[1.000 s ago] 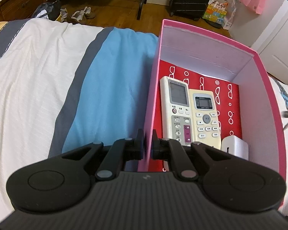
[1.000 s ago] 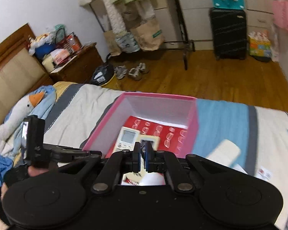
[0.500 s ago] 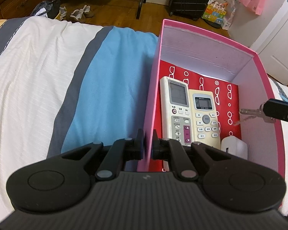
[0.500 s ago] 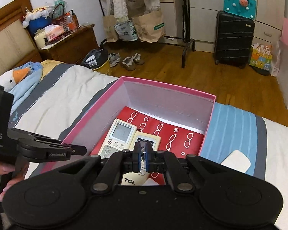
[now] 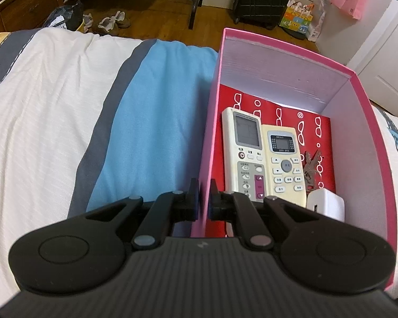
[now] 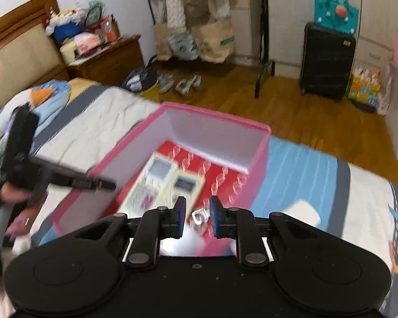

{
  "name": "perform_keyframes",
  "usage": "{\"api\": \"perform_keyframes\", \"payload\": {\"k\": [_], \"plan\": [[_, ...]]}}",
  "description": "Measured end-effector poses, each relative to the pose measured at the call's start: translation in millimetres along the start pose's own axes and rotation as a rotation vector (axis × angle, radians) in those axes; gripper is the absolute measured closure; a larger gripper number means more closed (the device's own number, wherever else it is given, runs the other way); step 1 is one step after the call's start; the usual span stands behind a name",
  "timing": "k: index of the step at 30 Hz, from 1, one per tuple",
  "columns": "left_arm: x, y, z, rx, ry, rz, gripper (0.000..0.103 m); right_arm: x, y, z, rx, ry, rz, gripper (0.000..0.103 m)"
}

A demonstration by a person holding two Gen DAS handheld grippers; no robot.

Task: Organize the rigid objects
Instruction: 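Carry the keys into the pink box and release them beside the remotes, then grasp the second silver key ring by its ring with the right gripper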

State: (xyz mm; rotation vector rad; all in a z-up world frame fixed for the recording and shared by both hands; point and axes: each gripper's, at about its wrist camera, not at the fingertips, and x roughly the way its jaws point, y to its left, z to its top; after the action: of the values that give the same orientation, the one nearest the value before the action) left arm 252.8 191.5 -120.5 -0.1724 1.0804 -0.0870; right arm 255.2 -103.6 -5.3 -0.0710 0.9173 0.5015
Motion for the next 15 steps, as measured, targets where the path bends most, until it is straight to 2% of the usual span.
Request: {"api": "perform_keyframes", "payload": {"k": [3, 6, 11, 13, 15], "plan": [[-0.7, 0.7, 0.6, -0.01, 0.006, -0.003, 0.097, -12.2, -18.1, -12.6, 0.013, 0.077, 0.028, 0.077], [-0.5, -1.0, 0.8, -0.007, 0.005, 0.008, 0.098, -10.1, -39.1, -31.4, 0.082, 0.153, 0.051, 0.072], [2.4, -2.6, 1.5, -0.004, 0.013, 0.023, 0.098, 19.1, -70.4, -74.0, 0.279, 0.25, 0.085, 0.069], [3.8, -4.1, 0.3, 0.002, 0.019, 0.03, 0.098, 35.9, -76.1, -89.1, 0.34, 0.317, 0.085, 0.068], [3.3, -5.7, -0.2, 0.008, 0.016, 0.036, 0.098, 45.0, -74.7, -96.9, 0.344, 0.344, 0.095, 0.068]]}}
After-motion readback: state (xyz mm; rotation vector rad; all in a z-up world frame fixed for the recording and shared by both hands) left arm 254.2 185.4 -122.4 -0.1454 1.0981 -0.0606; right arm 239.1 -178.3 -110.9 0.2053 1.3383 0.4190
